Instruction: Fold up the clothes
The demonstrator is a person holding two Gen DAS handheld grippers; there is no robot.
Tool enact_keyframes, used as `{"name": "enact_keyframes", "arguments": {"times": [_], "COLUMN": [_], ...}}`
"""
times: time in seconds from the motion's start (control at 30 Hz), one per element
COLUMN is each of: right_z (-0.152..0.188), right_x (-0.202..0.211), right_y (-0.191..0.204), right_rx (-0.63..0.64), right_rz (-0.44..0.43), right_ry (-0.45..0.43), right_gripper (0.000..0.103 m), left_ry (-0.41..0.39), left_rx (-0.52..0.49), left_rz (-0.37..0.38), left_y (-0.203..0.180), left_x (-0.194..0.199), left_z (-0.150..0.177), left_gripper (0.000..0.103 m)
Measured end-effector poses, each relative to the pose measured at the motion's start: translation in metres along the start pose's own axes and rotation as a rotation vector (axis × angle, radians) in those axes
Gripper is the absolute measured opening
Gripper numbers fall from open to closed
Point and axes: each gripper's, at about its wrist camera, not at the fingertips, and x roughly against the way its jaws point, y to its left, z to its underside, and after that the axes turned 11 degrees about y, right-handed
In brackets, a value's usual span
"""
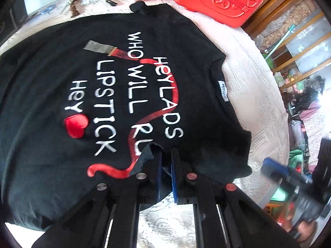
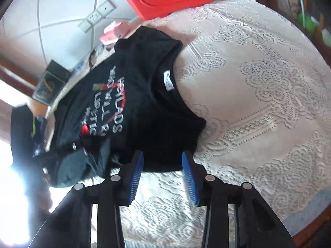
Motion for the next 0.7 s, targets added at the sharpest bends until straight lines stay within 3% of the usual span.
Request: {"name": "enact_keyframes", "arguments": {"times": [0.07,0.1,0.17,0.2,0.23,0.4,0.43,0.47,0.53,0.7], "right_z": [0.001,0.000,-0.003,-0.006,-0.008,-0.027,-0.030,-0.032,-0.035,-0.046], "right_x": [-0.003,-0.004,-0.008,-0.010,-0.012,-0.030,-0.033,-0.035,-0.043,-0.055], "right_y": [0.009,0.015,0.022,0.024,0.023,0.013,0.013,0.013,0.016,0.017], "right_rx": [0.078,0.131,0.226,0.265,0.285,0.301,0.309,0.316,0.322,0.317], "right_rz": [0.031,0.049,0.093,0.116,0.128,0.074,0.072,0.072,0.062,0.035], "right_ry": [0.020,0.027,0.040,0.036,0.035,0.058,0.065,0.073,0.091,0.118], "right_gripper": [0.051,0.053,0.069,0.072,0.074,0.073,0.068,0.053,0.036,0.037], "left_ry": [-0.003,-0.005,-0.027,-0.046,-0.070,-0.099,-0.092,-0.079,-0.040,0.001], "left_rx": [-0.013,-0.019,-0.018,-0.015,-0.008,0.094,0.120,0.146,0.187,0.227], "left_rz": [0.032,0.047,0.054,0.044,0.028,-0.081,-0.091,-0.099,-0.110,-0.115], "left_y": [-0.009,-0.013,-0.021,-0.022,-0.022,-0.002,0.004,0.010,0.021,0.033], "left_x": [0.000,-0.001,0.002,0.005,0.008,0.009,0.006,0.003,-0.011,-0.031], "left_z": [-0.004,-0.006,-0.005,-0.004,-0.003,0.007,0.010,0.013,0.018,0.028], "left_gripper": [0.011,0.022,0.055,0.080,0.087,0.087,0.087,0.087,0.087,0.087]}}
